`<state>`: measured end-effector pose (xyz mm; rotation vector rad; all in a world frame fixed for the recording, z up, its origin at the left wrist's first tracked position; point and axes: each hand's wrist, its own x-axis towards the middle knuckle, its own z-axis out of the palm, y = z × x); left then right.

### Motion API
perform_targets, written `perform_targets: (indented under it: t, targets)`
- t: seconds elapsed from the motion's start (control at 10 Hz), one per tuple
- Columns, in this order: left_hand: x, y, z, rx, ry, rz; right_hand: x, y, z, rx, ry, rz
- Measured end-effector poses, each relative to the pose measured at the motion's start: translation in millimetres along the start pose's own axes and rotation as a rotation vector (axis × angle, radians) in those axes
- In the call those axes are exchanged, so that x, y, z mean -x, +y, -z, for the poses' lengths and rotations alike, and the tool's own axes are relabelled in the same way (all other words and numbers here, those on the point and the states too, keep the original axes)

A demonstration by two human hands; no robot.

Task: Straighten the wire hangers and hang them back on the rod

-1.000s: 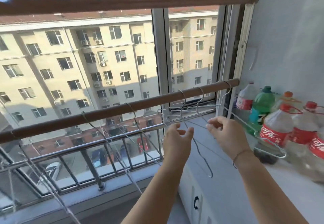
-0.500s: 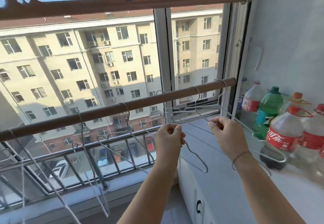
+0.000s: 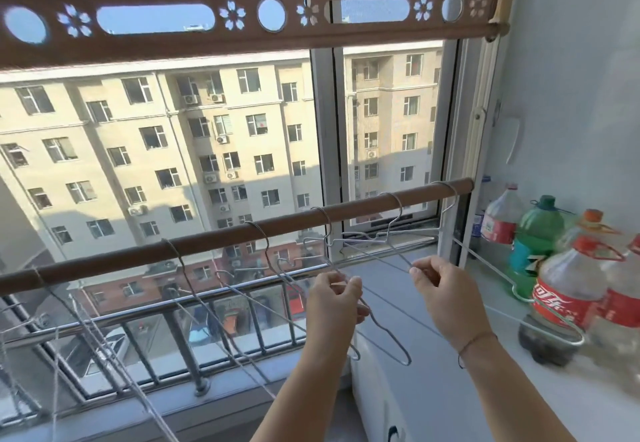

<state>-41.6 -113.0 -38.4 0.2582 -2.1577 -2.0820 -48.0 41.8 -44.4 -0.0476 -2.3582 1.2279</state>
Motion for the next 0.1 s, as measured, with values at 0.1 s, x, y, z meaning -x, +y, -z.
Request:
perform_targets:
  t: [0.1]
  targets:
    - [16.2,-7.9,6.0,-0.025,-0.006,0.0,9.3,2.0,7.8,-0.009,0.025,-0.005]
